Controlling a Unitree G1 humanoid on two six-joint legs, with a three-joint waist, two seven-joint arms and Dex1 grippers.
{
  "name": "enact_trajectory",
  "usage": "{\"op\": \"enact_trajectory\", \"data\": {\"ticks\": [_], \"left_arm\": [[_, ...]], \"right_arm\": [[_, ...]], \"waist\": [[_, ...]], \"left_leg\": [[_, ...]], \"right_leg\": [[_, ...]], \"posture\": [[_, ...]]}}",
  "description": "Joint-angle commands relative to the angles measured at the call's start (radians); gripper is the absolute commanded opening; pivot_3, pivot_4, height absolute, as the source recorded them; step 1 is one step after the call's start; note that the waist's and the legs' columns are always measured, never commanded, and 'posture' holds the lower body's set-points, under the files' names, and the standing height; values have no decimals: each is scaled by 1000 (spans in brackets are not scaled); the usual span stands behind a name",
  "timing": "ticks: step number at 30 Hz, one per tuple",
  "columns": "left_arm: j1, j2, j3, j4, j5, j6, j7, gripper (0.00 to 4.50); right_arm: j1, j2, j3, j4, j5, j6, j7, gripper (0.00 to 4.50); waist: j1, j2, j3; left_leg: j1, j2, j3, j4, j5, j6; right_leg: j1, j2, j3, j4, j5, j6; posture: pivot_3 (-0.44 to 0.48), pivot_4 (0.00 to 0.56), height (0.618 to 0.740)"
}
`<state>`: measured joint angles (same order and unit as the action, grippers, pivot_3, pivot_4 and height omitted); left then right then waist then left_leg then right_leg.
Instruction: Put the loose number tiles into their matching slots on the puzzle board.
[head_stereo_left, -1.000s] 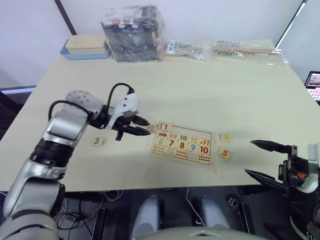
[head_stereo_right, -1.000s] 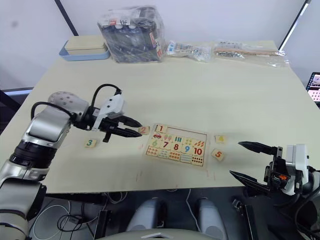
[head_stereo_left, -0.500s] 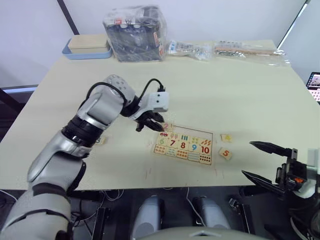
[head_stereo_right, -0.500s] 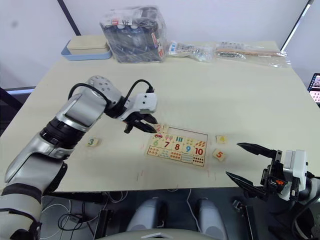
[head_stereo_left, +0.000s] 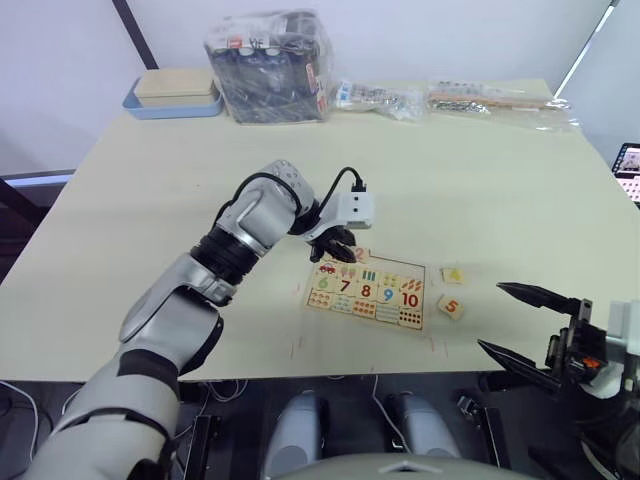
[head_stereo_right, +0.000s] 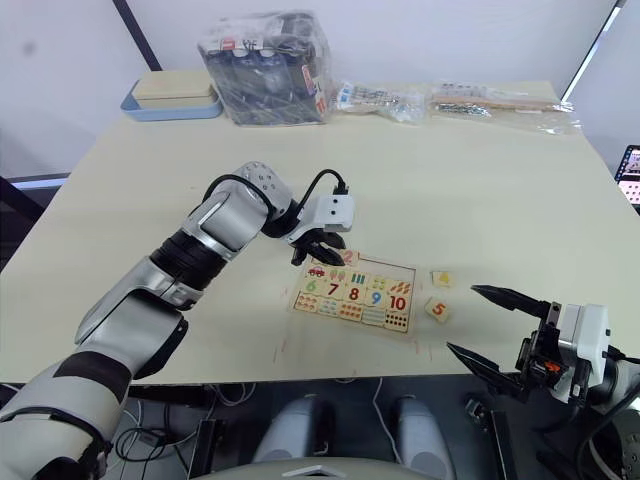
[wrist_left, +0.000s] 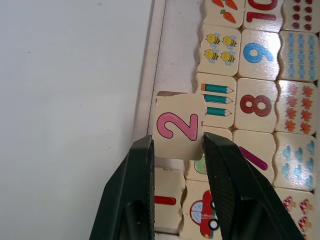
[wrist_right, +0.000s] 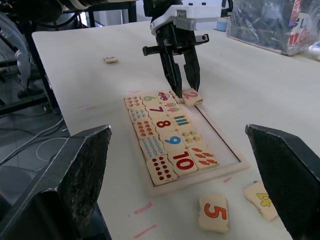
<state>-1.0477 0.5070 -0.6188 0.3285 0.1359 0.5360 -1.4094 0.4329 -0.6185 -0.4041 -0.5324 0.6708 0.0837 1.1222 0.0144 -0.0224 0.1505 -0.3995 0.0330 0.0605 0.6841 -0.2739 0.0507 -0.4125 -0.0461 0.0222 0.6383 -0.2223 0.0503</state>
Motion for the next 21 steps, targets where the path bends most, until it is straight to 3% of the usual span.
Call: {"op": "enact_trajectory", "data": {"ticks": [1,21], "left_arm": [[-8,-7,6,7,15,-28,5,959],[10,-34,5,33,53,-54,8,959]], "right_arm": [[9,1,-12,-32,8,-19,-8,4500],[28,-5,-11,-39,10,-23,-15,4500]], "waist": [[0,0,0],[1,0,0]], "left_leg": [[0,0,0,0,0,0],[0,0,0,0,0,0]], "right_leg": [[0,0,0,0,0,0],[0,0,0,0,0,0]], "posture": [[0,150,740],[0,150,740]]}}
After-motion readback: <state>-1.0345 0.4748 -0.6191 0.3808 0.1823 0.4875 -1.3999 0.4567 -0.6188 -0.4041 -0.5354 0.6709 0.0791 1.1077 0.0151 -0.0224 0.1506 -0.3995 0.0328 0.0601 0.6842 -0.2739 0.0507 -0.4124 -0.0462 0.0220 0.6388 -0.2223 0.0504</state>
